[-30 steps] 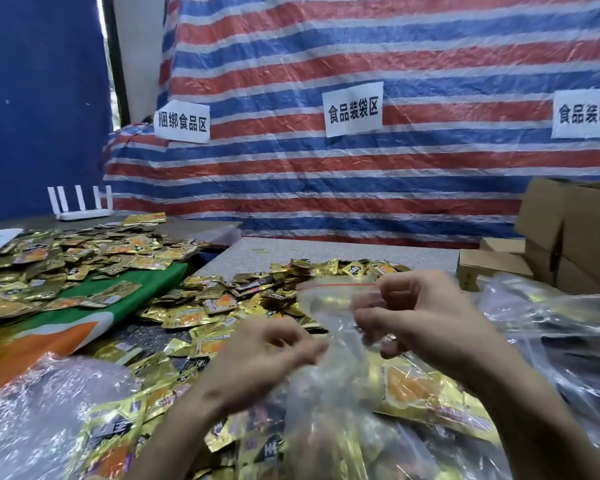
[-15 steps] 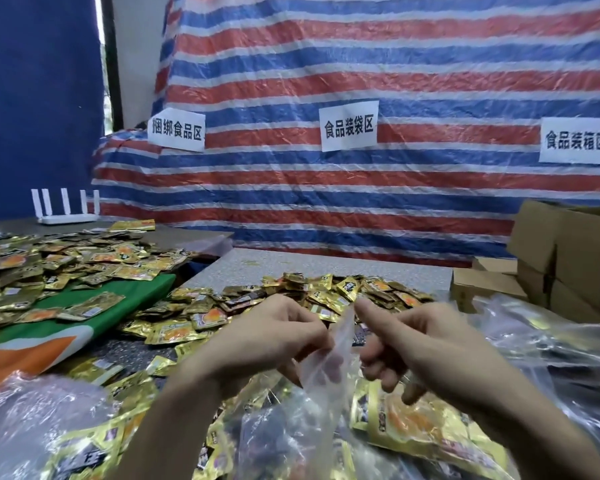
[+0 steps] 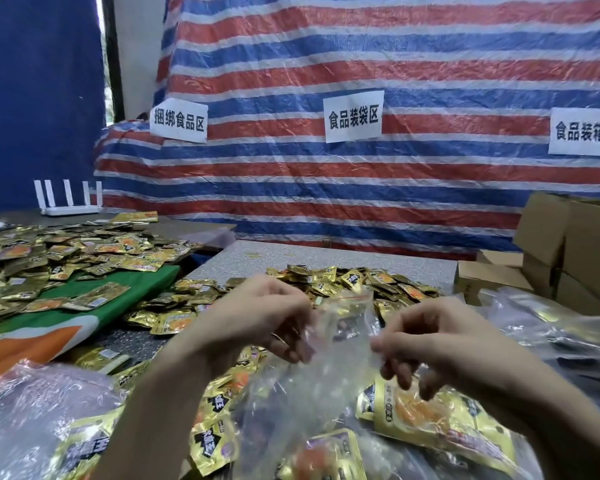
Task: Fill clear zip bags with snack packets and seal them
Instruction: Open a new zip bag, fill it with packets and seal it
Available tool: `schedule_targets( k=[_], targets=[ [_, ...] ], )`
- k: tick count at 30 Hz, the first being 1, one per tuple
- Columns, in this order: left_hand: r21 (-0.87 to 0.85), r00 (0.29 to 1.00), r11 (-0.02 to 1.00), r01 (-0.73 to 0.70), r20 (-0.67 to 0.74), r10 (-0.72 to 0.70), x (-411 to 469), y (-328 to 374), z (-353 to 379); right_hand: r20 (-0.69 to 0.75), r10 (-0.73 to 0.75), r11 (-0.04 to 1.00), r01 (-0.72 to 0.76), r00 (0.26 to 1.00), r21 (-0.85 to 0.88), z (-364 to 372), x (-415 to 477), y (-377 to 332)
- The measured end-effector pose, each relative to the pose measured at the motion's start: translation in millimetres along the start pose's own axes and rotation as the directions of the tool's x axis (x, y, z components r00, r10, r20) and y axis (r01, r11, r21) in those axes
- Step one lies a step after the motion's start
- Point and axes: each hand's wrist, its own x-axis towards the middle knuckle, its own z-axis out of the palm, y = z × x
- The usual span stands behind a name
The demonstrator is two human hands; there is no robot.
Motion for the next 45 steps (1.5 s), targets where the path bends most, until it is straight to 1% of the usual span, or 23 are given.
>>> schedule_targets(
  k=[2, 4, 6, 7, 8, 9, 11, 13, 16, 17, 20, 22, 24, 26, 27, 28, 31, 33, 36, 39, 41, 44, 45],
  targets=[
    [-0.019, 0.982, 1.0, 0.01, -0.189, -0.013, 1.6, -4.2, -12.1, 0.034, 0.024, 0.998, -0.022, 0.999, -0.054, -9.2, -5.0, -0.6],
    [-0.046, 0.966, 0.999, 0.02, -0.257, -0.032, 0.7, -8.5, -25.0, 0.072, 0.041, 0.988, -0.03, 0.997, -0.15, -15.6, -9.9, -0.8],
    [-0.052, 0.981, 0.998, 0.034, -0.188, -0.044, 0.0, -11.1, -29.9, 0.06, 0.011, 0.932, 0.011, 0.998, -0.361, -16.1, -13.8, 0.0],
    [-0.054, 0.989, 0.998, 0.045, -0.135, -0.051, 0.2, -11.8, -28.7, 0.037, -0.059, 0.881, 0.07, 0.998, -0.469, -13.9, -14.6, 0.7],
    [-0.065, 0.994, 0.996, 0.061, -0.085, -0.066, 1.2, -12.2, -26.0, 0.02, -0.166, 0.841, 0.152, 0.986, -0.52, -9.7, -15.3, -0.2],
    [-0.091, 0.996, 0.993, 0.077, -0.037, -0.081, 2.7, -12.3, -22.3, 0.021, -0.287, 0.812, 0.255, 0.958, -0.525, -5.6, -16.2, -1.1],
    [-0.186, 0.995, 0.978, 0.095, 0.038, -0.089, 5.7, -11.9, -15.3, 0.065, -0.491, 0.742, 0.456, 0.869, -0.491, 0.2, -18.5, -3.5],
    [-0.265, 0.995, 0.96, 0.097, 0.053, -0.085, 6.8, -10.4, -12.0, 0.151, -0.554, 0.692, 0.554, 0.819, -0.463, 2.9, -22.0, -8.0],
    [-0.289, 0.991, 0.954, 0.081, -0.081, -0.109, 5.6, -9.1, -14.1, 0.319, -0.453, 0.741, 0.55, 0.833, -0.384, -2.0, -24.8, -8.0],
    [-0.291, 0.985, 0.953, 0.082, -0.124, -0.122, 6.4, -10.5, -16.2, 0.339, -0.422, 0.761, 0.532, 0.841, -0.371, -4.5, -25.2, -7.5],
    [-0.22, 0.963, 0.971, 0.096, -0.227, -0.146, 10.2, -15.8, -24.0, 0.277, -0.45, 0.758, 0.527, 0.849, -0.384, -9.6, -22.8, -4.1],
    [-0.16, 0.966, 0.982, 0.097, -0.223, -0.132, 14.0, -22.5, -29.2, 0.241, -0.483, 0.75, 0.54, 0.842, -0.381, -10.9, -21.3, -1.3],
    [-0.116, 0.974, 0.988, 0.102, -0.191, -0.123, 18.3, -28.5, -29.1, 0.226, -0.475, 0.779, 0.526, 0.85, -0.34, -11.5, -19.4, 2.2],
    [-0.069, 0.963, 0.99, 0.123, -0.233, -0.136, 32.6, -37.6, -23.6, 0.193, -0.462, 0.808, 0.501, 0.865, -0.31, -13.0, -16.3, 6.4],
    [0.0, 0.951, 0.99, 0.138, -0.28, -0.132, 45.4, -44.4, -19.1, 0.177, -0.46, 0.814, 0.493, 0.87, -0.307, -13.7, -13.7, 8.3],
    [0.116, 0.939, 0.98, 0.159, -0.325, -0.114, 62.0, -51.9, -13.8, 0.165, -0.456, 0.819, 0.485, 0.875, -0.308, -14.0, -10.2, 10.3],
    [0.49, 0.937, 0.849, 0.198, -0.35, -0.016, 125.7, -79.3, 6.2, 0.152, -0.439, 0.81, 0.463, 0.886, -0.359, -13.7, 0.8, 14.8],
    [0.661, 0.95, 0.726, 0.191, -0.312, 0.034, 167.4, -98.6, 16.8, 0.146, -0.434, 0.801, 0.455, 0.889, -0.388, -13.0, 6.4, 15.1],
    [0.845, 0.97, 0.521, 0.121, -0.211, 0.117, 222.5, -123.5, 23.3, 0.126, -0.42, 0.81, 0.434, 0.899, -0.395, -12.2, 13.0, 14.7],
    [0.939, 0.98, 0.342, 0.017, -0.083, 0.179, 268.3, -145.9, 25.4, 0.115, -0.397, 0.823, 0.409, 0.911, -0.394, -11.6, 18.6, 16.3],
    [0.964, 0.99, 0.266, -0.024, -0.014, 0.14, 290.4, -162.0, 24.9, 0.12, -0.389, 0.826, 0.404, 0.913, -0.392, -13.1, 22.3, 18.5],
    [0.971, 1.0, 0.237, -0.02, 0.016, 0.019, 308.7, -182.5, 20.6, 0.111, -0.379, 0.823, 0.389, 0.919, -0.414, -14.9, 26.7, 22.3],
    [0.975, 1.0, 0.223, -0.016, 0.011, 0.026, 313.2, -189.0, 20.6, 0.105, -0.38, 0.823, 0.387, 0.919, -0.416, -15.2, 28.1, 23.3]
  ],
)
